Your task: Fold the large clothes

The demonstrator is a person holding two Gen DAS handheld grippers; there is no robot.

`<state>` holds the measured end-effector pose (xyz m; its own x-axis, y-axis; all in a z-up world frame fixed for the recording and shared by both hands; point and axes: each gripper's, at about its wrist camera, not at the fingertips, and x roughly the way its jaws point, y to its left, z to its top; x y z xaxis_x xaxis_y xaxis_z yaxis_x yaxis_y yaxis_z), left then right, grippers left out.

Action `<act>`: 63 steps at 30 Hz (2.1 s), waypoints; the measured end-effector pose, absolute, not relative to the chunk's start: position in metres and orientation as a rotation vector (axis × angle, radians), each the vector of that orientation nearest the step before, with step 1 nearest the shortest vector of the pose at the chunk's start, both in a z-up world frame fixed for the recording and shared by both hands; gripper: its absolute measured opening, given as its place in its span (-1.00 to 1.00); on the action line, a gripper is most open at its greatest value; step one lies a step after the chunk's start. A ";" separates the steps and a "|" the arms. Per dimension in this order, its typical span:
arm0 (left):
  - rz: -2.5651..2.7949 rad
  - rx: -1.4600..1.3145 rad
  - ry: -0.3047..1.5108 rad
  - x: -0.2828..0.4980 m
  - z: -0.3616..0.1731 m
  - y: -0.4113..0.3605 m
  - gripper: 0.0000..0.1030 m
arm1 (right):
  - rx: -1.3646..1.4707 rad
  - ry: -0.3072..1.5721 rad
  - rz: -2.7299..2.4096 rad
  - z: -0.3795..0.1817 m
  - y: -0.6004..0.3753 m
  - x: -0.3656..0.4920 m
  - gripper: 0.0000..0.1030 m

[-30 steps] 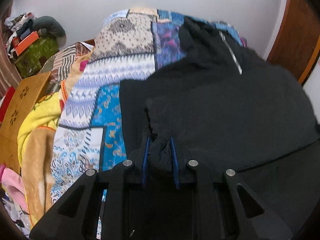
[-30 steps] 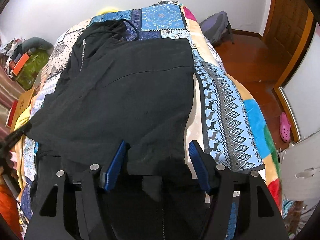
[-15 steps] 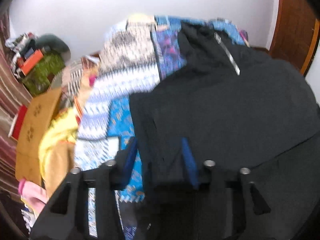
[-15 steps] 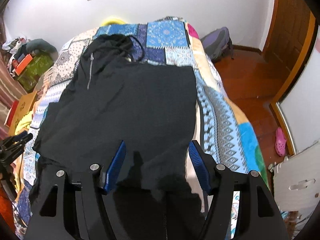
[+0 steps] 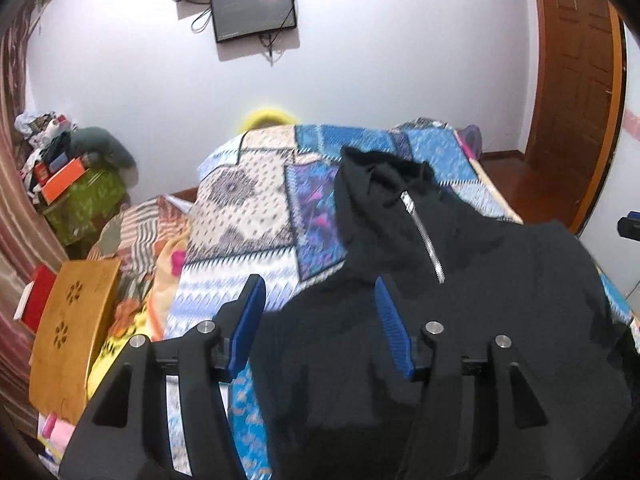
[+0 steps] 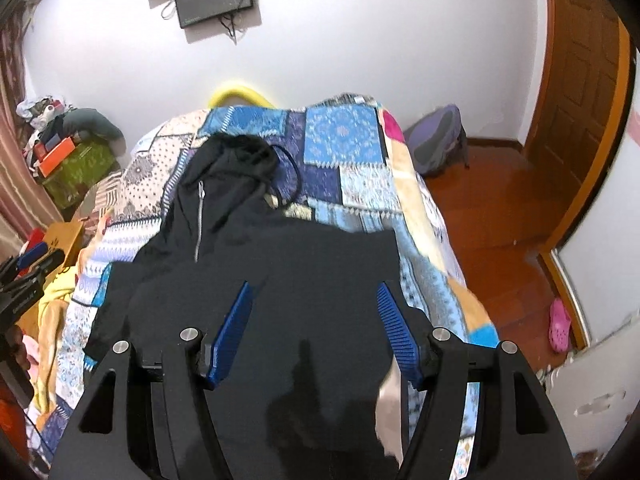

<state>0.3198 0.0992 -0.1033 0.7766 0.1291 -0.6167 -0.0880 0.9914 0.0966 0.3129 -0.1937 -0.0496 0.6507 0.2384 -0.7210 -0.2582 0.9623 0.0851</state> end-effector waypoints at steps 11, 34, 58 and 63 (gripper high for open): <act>0.065 -0.068 0.782 0.432 -0.119 0.109 0.13 | -0.059 0.884 0.318 -0.071 -0.143 0.396 0.19; -0.073 -0.383 1.022 0.601 -0.219 0.139 -0.14 | 0.136 1.194 0.341 -0.171 -0.074 0.581 0.18; -0.122 -0.050 0.858 0.450 -0.111 0.098 -0.83 | 0.057 0.920 0.510 -0.051 -0.104 0.422 -0.84; -0.147 0.004 0.839 0.396 -0.106 0.075 -0.83 | -0.004 0.896 0.515 -0.052 -0.114 0.364 -0.84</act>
